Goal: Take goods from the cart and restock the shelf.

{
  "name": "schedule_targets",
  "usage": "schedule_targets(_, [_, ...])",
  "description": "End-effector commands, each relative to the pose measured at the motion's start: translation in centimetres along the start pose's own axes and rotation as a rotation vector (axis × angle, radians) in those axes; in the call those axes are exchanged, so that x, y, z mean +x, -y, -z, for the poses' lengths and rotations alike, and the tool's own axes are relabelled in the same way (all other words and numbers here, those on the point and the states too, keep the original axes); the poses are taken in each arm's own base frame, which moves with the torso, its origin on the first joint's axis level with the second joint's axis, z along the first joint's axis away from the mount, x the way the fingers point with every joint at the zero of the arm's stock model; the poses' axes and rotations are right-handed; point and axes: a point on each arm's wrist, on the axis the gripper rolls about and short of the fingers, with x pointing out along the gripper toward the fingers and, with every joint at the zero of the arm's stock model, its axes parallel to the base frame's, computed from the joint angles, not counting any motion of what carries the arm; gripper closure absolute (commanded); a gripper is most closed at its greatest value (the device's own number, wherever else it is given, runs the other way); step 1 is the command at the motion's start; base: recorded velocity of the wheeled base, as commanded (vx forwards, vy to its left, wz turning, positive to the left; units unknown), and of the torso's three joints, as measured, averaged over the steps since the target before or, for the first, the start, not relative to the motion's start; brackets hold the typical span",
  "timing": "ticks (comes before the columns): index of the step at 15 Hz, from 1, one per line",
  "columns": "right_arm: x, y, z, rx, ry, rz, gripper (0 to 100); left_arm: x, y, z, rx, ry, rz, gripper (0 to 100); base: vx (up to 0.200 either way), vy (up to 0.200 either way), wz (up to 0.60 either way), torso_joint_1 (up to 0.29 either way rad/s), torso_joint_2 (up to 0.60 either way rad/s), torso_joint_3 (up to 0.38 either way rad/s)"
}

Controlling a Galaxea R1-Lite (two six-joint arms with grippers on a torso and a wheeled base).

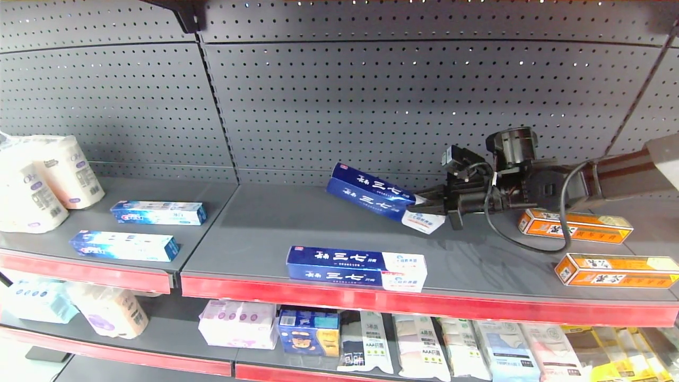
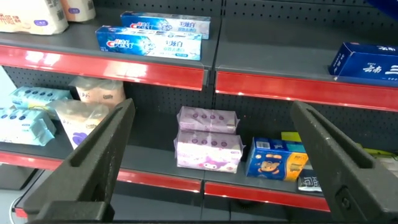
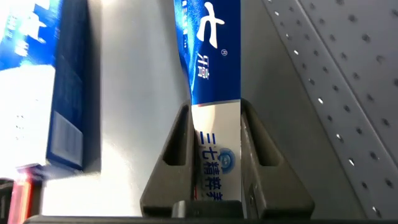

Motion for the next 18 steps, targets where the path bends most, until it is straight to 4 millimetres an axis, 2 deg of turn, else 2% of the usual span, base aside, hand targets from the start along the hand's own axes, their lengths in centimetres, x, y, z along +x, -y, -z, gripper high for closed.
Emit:
schedule_targets(1, [0.23, -0.14, -0.14, -0.003, 0.001, -0.005, 100, 0.01, 0.0, -0.01, -0.001, -0.001, 0.0, 0, 0.0, 0.0, 0.0, 0.0, 0.0, 0.0])
schedule_targets(11, [0.31, -0.49, -0.02, 0.006, 0.05, -0.064, 100, 0.01, 0.0, -0.01, -0.001, -0.001, -0.001, 0, 0.0, 0.0, 0.0, 0.0, 0.0, 0.0])
schedule_targets(18, [0.35, -0.85, 0.65, 0.029, 0.009, -0.047, 100, 0.01, 0.0, -0.01, -0.001, -0.001, -0.001, 0, 0.0, 0.0, 0.0, 0.0, 0.0, 0.0])
